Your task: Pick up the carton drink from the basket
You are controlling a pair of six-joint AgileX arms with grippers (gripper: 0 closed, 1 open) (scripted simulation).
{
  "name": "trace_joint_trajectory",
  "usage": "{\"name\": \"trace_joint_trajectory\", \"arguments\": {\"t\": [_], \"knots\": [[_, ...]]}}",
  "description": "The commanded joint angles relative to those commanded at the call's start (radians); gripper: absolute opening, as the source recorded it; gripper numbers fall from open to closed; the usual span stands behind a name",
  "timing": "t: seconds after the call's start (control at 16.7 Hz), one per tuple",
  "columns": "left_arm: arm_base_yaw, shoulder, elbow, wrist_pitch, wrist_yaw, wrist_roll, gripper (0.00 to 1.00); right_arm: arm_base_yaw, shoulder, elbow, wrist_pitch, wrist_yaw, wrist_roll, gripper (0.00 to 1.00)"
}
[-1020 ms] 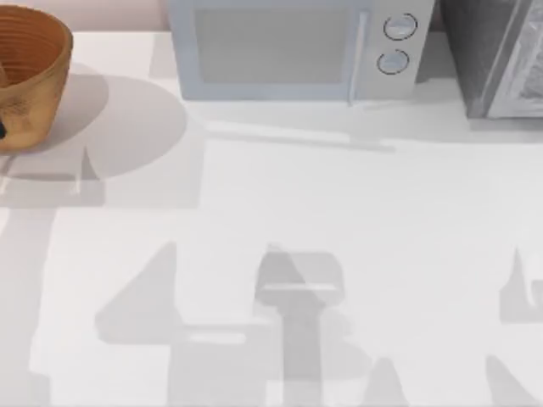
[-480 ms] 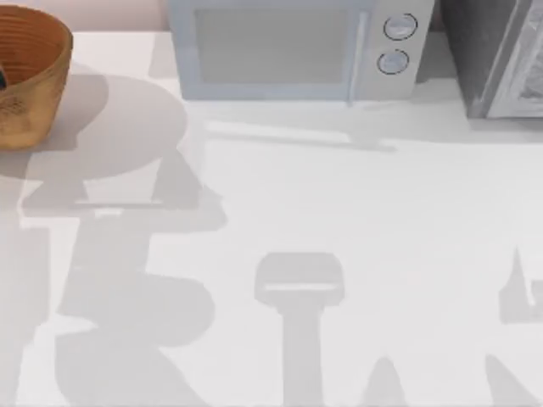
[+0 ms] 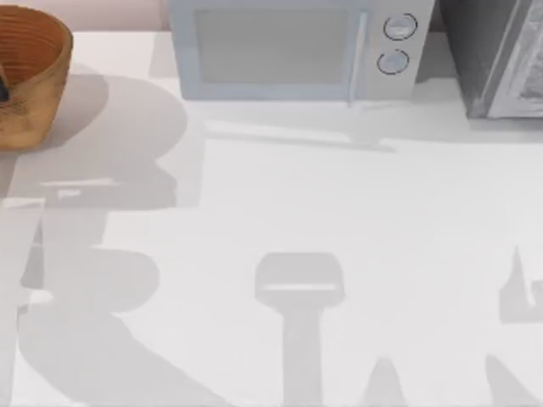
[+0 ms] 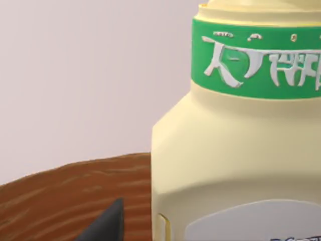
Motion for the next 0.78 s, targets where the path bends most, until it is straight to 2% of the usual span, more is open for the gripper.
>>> {"name": "trace_joint_trajectory", "arguments": {"t": [0.36,0.78], "knots": [[-0.008,0.005,0.023,-0.016,-0.007,0.001,1.0,0.0,0.0,0.0,0.0,0.0,0.0,1.0],[-0.033,0.11,0.204,-0.093,-0.031,-0.001,1.0,0.0,0.0,0.0,0.0,0.0,0.0,1.0]]}}
